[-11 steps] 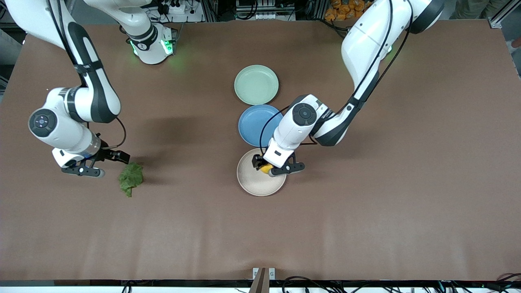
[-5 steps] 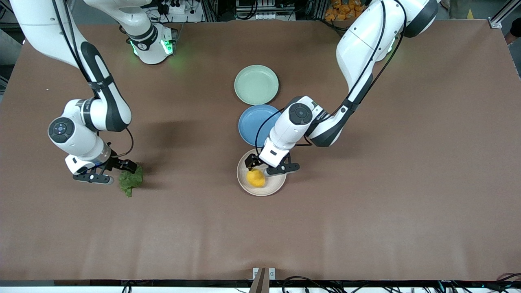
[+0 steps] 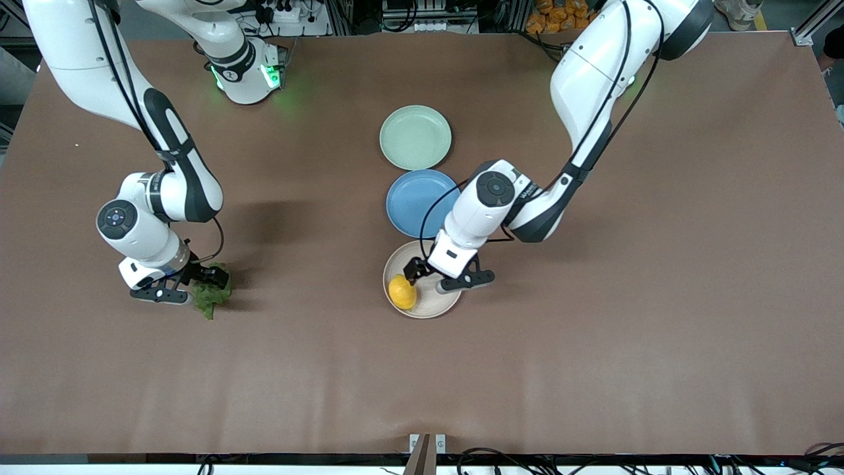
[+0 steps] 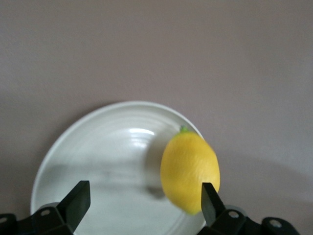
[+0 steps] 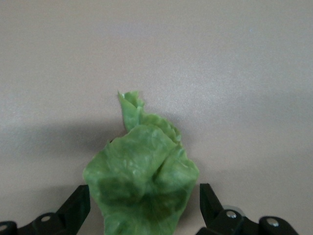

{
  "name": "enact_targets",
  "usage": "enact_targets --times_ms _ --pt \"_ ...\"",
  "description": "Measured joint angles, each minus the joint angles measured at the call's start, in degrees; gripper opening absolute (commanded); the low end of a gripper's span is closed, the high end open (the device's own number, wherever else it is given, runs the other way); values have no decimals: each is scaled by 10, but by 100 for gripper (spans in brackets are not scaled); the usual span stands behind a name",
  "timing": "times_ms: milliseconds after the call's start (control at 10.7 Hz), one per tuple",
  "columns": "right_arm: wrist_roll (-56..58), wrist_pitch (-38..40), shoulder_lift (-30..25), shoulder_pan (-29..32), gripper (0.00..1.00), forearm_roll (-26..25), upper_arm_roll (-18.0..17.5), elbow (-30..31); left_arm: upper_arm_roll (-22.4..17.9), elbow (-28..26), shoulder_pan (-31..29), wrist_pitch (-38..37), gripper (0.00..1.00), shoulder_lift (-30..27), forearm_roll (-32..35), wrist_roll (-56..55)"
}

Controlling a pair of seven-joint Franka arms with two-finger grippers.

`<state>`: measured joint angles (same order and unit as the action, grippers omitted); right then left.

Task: Place lemon and lettuce in plates
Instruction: 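Open the left gripper over the cream plate while the right gripper grasps lettuce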

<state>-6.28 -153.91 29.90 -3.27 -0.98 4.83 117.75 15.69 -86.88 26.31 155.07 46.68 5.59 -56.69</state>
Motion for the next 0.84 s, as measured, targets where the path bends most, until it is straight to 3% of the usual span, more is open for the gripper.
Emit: enact_targets --times_ms 94,375,562,844 --pt "0 -6 7 0 90 0 0 -3 -2 1 -7 -2 100 -3 1 0" --pt "0 -24 22 0 40 0 0 -9 -4 5 -42 -82 100 -26 3 46" --pt "0 -28 26 0 0 0 0 -13 -4 7 -69 -154 100 -54 3 86" --pt "0 -29 27 -1 0 0 0 -16 -5 4 -119 -249 100 -97 3 154"
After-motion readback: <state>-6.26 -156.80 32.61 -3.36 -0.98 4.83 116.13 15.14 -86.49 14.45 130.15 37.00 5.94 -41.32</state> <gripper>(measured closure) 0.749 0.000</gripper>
